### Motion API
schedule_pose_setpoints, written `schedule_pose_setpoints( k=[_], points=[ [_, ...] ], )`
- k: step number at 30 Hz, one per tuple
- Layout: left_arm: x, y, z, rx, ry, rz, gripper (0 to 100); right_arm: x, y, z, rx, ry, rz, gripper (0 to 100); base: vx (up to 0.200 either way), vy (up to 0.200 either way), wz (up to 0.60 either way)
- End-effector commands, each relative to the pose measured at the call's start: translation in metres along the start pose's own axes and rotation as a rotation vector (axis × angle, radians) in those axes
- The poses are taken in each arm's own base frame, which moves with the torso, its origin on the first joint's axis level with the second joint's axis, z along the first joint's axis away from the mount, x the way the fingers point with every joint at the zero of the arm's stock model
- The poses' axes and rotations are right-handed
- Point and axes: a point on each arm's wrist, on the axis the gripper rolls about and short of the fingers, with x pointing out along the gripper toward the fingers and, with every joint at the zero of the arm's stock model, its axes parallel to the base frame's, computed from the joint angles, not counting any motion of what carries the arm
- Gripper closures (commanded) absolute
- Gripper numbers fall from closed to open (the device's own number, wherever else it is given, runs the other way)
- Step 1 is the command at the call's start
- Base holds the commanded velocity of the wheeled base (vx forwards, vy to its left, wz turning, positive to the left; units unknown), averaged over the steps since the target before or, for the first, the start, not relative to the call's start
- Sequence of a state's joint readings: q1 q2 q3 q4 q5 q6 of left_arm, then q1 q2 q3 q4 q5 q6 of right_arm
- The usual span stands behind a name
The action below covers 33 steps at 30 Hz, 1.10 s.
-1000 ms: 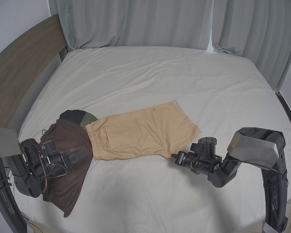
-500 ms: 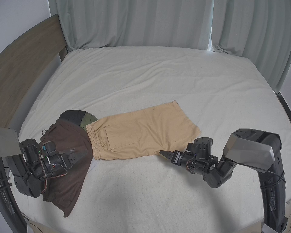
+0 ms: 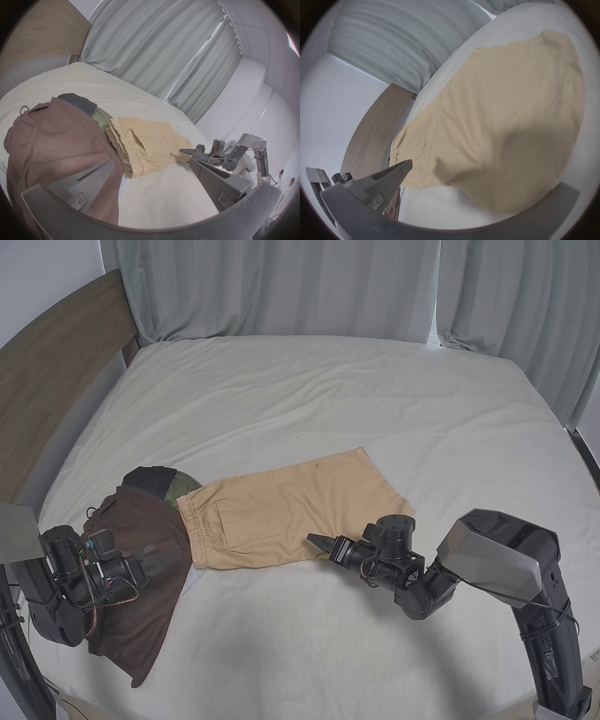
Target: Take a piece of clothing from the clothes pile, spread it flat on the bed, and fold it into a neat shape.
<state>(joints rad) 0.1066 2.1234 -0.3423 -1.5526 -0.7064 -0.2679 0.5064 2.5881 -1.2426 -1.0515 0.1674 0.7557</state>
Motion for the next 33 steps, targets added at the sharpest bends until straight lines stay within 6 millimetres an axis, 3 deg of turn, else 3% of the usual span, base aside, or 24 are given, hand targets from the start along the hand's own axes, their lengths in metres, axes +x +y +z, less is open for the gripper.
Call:
schedule_pose_setpoints(
  k=[1,4,5,17,22,33],
  points=[
    [0.000,0.000,0.000,-0.001,0.000,0.000,0,0.007,-0.008,-0.009,0.007,0.005,-0.014,0,0.000,0.000,0.00],
    [0.000,0.000,0.001,0.001,-0.003,0.001,0,0.010,-0.008,-0.013,0.029,-0.011,-0.027,0,0.000,0.000,0.00],
    [0.000,0.000,0.001,0.001,-0.003,0.001,0,0.011,-0.008,-0.013,0.033,-0.014,-0.026,100,0.000,0.000,0.00],
    [0.000,0.001,0.000,-0.001,0.000,0.000,0,0.007,-0.004,-0.009,0.033,-0.019,-0.025,100,0.000,0.000,0.00],
    [0.001,0.002,-0.002,-0.007,0.007,0.000,0,-0.012,0.009,0.007,0.025,-0.033,-0.024,100,0.000,0.000,0.00],
    [0.001,0.002,-0.004,-0.008,0.011,0.000,0,-0.045,0.005,-0.006,0.015,0.034,-0.107,100,0.000,0.000,0.00]
  ],
)
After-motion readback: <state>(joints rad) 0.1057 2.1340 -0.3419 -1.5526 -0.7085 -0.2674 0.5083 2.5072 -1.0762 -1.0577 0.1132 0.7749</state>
